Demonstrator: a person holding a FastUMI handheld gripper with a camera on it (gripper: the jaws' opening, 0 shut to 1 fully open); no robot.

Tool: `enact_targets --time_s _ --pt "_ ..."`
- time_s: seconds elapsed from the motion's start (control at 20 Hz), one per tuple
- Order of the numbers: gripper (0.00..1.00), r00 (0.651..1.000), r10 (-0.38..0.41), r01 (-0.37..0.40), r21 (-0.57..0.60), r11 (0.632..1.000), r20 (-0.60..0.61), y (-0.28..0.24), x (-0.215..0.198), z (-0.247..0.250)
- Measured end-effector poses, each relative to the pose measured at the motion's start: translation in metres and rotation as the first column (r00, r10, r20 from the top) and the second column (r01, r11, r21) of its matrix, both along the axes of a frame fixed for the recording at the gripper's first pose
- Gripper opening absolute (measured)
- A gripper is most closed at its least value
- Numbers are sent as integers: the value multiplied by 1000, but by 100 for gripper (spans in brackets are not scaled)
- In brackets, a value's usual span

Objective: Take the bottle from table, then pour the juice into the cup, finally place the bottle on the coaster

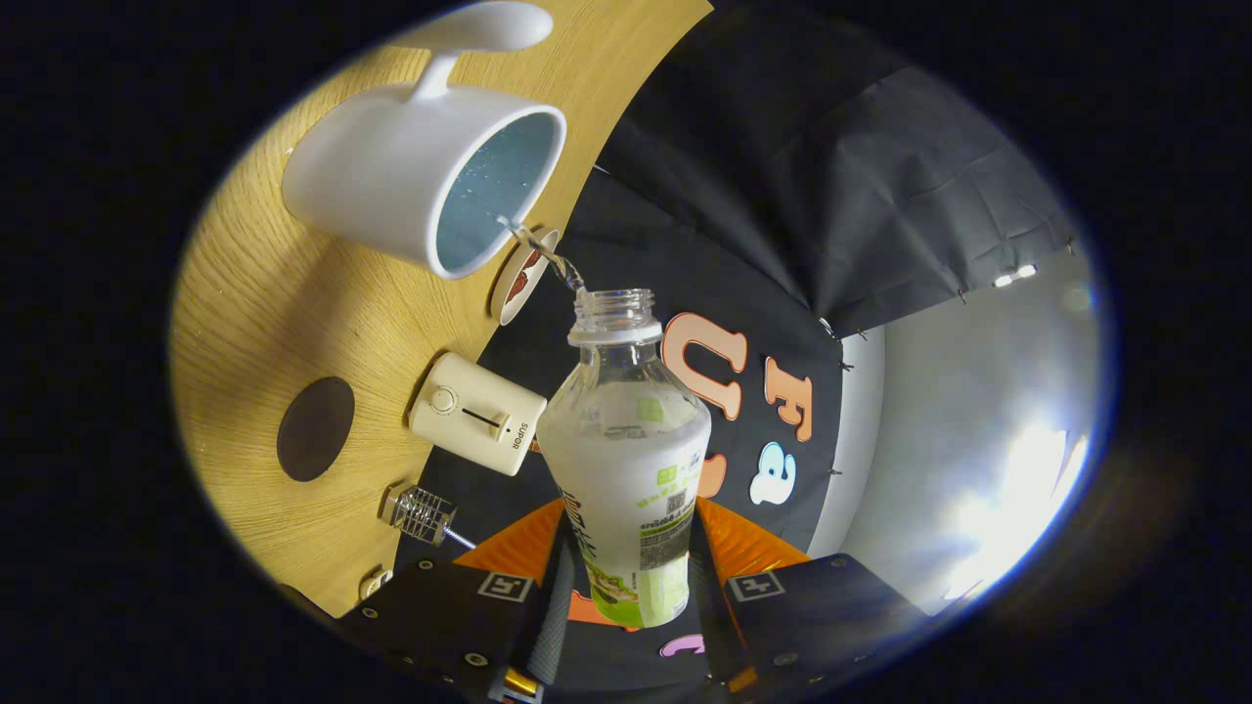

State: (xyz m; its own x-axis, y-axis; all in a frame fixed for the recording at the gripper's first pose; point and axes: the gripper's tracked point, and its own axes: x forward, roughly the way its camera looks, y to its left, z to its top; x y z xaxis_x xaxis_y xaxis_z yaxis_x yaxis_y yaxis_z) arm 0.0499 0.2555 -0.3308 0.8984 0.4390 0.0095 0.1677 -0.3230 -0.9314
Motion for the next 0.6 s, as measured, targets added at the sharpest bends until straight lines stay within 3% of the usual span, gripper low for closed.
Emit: enact_targets --time_s 0.6 --pt "57 996 76 -73 -61 995 42 3 0 4"
